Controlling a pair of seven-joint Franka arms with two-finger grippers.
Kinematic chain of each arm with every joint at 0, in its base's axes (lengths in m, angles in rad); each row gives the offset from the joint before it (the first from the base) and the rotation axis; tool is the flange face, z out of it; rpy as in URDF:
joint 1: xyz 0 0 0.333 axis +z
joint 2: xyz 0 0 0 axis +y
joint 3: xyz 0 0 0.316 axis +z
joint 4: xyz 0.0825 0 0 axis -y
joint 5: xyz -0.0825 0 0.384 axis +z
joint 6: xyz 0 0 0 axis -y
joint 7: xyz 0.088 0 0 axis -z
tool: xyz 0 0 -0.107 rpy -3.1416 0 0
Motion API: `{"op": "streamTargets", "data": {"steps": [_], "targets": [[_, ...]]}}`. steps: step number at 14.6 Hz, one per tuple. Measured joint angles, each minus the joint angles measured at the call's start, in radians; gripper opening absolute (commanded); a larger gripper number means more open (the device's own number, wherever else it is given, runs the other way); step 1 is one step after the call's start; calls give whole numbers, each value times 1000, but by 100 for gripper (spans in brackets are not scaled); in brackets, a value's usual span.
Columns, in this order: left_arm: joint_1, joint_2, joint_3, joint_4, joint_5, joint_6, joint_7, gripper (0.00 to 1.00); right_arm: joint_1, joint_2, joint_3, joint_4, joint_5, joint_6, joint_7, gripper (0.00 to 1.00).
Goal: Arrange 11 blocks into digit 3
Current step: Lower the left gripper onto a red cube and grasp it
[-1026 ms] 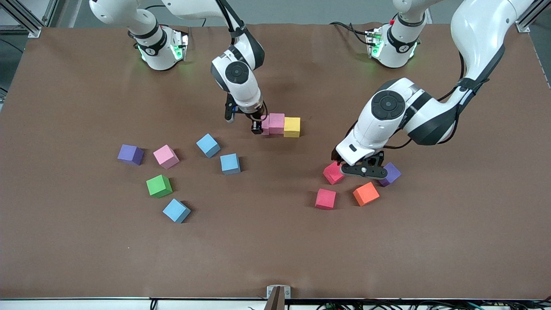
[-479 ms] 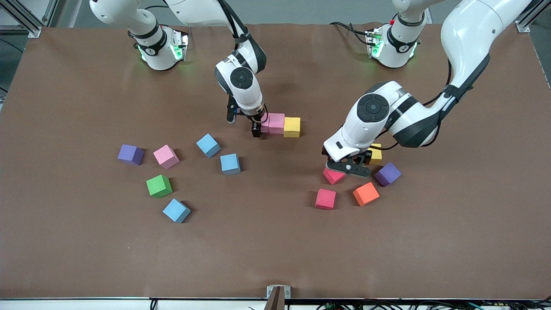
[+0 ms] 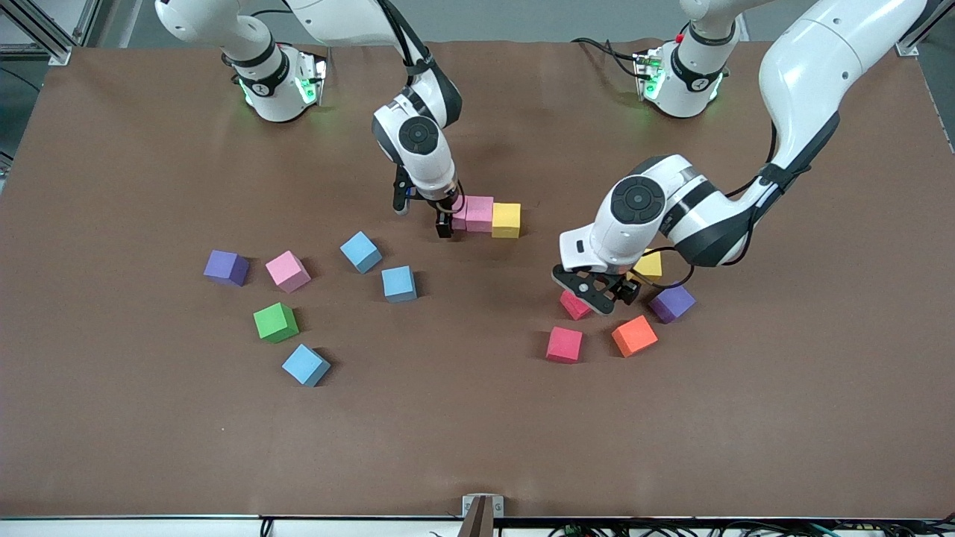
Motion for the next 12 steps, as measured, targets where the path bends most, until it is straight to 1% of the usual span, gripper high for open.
{"op": "streamTargets", "data": {"steps": [2, 4, 8, 12], "targets": [[-3, 10, 8, 0, 10, 20, 134, 100, 0, 0, -1, 2, 2, -5, 0, 100], [-4, 16, 17, 0, 10, 57, 196, 100, -2, 1, -4, 6, 3, -7, 0, 99], [-10, 41, 28, -1, 10, 76, 208, 100, -5, 1, -7, 14, 4, -20, 0, 99], [-42, 63, 74, -1, 10, 83, 195, 100, -7, 2, -9, 20, 4, -31, 0, 99]]}}
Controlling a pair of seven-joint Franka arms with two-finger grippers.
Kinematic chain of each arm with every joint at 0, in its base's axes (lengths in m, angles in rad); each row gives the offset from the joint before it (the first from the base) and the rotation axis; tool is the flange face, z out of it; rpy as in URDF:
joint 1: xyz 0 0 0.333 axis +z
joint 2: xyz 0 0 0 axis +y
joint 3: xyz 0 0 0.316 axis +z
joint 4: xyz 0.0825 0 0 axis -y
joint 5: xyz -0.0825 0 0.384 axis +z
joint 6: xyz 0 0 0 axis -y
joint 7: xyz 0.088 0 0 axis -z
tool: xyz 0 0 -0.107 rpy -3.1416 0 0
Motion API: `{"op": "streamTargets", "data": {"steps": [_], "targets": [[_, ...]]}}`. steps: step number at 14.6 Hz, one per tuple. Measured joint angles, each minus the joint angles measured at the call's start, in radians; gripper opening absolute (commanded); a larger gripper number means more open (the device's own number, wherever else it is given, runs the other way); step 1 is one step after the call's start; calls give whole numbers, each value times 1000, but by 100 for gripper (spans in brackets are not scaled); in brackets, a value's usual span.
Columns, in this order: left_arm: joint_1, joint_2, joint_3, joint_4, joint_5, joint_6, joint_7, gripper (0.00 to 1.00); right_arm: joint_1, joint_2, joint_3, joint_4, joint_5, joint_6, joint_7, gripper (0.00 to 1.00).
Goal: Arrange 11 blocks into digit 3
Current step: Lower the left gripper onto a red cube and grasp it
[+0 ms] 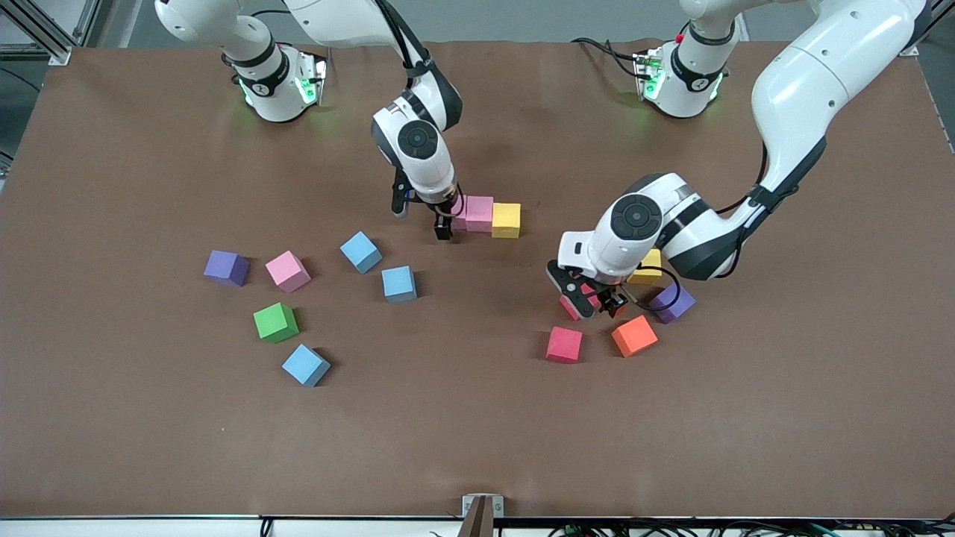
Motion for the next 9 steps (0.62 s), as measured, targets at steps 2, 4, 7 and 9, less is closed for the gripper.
{"op": "streamTargets", "data": {"steps": [2, 4, 7, 9], "targets": [[-25, 4, 25, 2, 0, 5, -18, 100, 0, 0, 0, 1, 0, 0, 0, 99], [-72, 7, 67, 16, 0, 12, -44, 100, 0, 0, -1, 2, 0, 0, 0, 100], [-150, 21, 141, 43, 0, 43, -73, 100, -6, 0, -2, 11, 0, -13, 0, 99], [-166, 34, 158, 52, 0, 61, -77, 100, -13, 0, -2, 25, 0, -35, 0, 99]]}}
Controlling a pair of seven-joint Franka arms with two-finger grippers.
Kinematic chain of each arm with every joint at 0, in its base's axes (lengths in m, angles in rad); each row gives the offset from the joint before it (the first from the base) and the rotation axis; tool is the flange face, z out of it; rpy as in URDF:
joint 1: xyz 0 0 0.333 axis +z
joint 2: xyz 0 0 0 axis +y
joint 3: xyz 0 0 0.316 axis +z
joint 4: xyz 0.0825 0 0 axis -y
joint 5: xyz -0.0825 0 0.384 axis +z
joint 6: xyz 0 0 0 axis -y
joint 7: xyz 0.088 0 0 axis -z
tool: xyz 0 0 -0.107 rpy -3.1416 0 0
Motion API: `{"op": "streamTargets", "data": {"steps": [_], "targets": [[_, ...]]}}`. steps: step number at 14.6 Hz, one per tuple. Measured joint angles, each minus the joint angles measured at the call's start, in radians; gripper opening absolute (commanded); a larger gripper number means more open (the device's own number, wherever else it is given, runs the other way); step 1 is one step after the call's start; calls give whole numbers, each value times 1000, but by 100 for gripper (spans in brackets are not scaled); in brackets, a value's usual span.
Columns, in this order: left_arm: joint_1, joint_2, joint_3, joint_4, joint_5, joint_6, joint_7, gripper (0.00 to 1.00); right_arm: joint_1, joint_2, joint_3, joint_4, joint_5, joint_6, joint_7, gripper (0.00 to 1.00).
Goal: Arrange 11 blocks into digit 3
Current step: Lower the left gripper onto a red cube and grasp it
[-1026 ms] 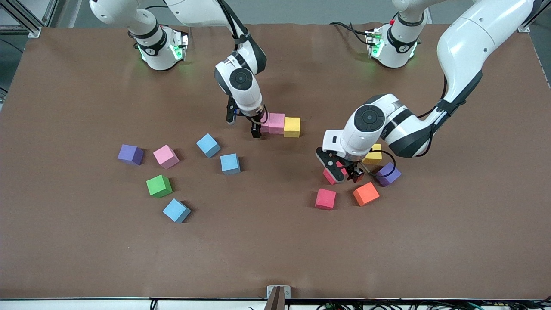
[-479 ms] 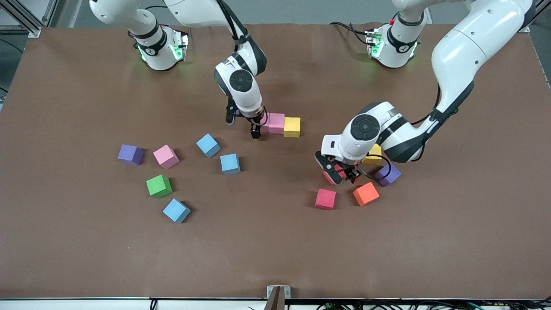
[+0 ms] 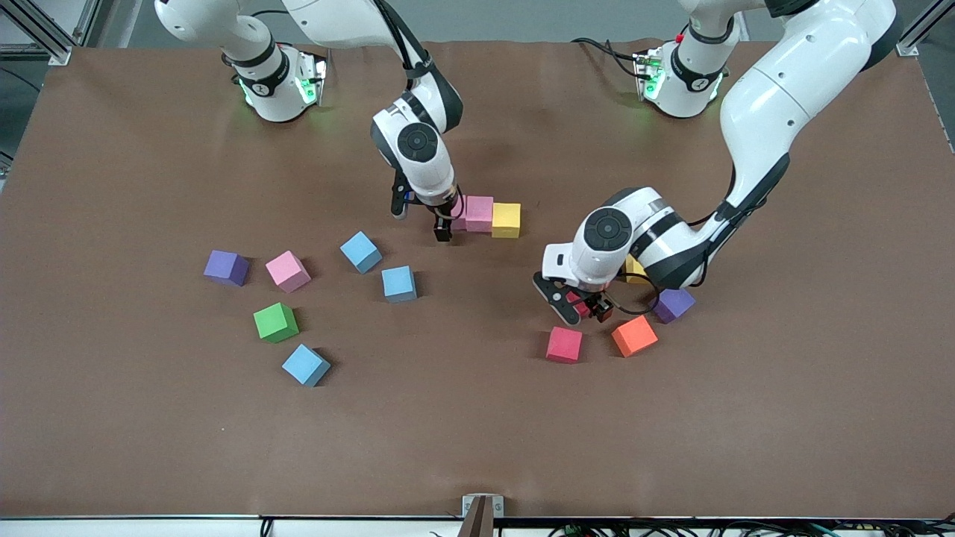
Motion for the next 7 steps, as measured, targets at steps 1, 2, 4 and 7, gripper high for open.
{"op": "streamTargets", "data": {"steps": [1, 2, 4, 7], "targets": [[1, 4, 1, 2, 0, 2, -1, 100, -4, 0, 0, 5, 0, -4, 0, 99], [1, 7, 2, 4, 0, 2, -4, 97, -7, 0, 0, 8, 0, -6, -1, 100], [3, 12, 2, 6, 0, 3, -10, 86, -9, 0, 0, 11, 0, -8, -1, 100], [3, 15, 2, 6, 0, 3, -18, 67, -11, 0, 0, 12, 0, -9, -1, 99]]}}
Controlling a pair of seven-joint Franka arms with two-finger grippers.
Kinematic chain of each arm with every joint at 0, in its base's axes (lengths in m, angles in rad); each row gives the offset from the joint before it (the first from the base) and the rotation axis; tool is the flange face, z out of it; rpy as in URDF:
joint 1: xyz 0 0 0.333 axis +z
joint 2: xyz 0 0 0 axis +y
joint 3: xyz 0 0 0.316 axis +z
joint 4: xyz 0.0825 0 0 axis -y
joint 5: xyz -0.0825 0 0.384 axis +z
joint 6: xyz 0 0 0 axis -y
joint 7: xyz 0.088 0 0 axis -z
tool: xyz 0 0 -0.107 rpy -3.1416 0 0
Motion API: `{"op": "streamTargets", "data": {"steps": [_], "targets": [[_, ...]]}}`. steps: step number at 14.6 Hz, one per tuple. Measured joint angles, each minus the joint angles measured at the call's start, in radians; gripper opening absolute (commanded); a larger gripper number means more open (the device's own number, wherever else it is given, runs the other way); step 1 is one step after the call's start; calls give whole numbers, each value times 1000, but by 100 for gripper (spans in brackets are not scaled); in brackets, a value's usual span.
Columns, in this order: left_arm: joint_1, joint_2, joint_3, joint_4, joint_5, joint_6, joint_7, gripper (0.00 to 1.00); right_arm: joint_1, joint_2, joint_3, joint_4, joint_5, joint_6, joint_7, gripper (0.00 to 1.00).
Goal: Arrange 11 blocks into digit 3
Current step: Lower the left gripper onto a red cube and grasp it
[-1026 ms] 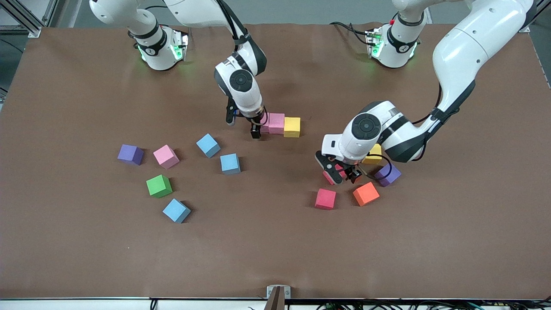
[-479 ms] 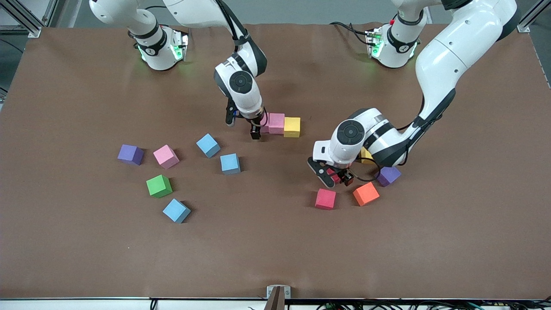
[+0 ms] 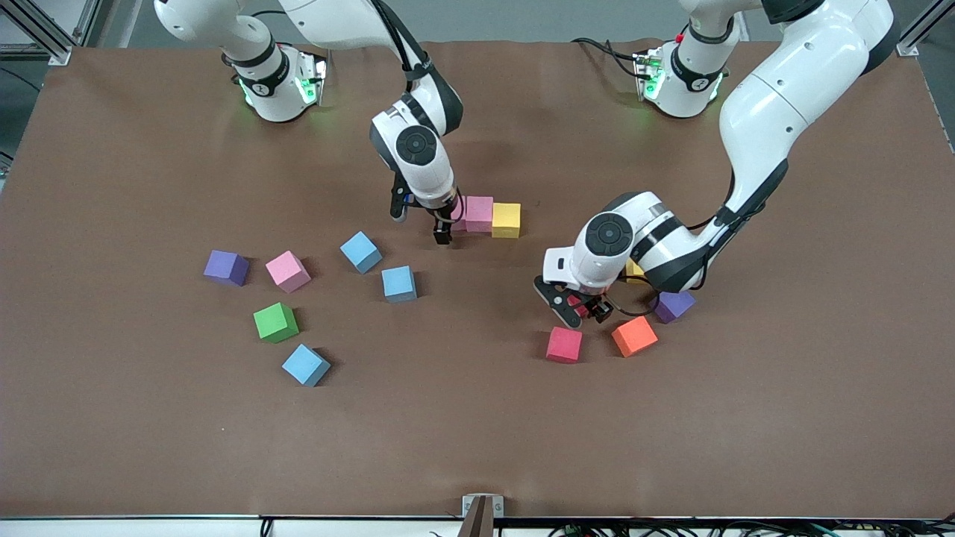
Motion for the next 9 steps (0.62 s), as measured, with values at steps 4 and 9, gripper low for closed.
{"op": "streamTargets", "data": {"steps": [4, 9], "targets": [[2, 0, 1, 1, 0, 0, -10, 42, -1, 0, 0, 0, 0, 0, 0, 99], [15, -2, 2, 12, 0, -12, -90, 37, -2, 0, 0, 1, 0, -23, 0, 99]]}}
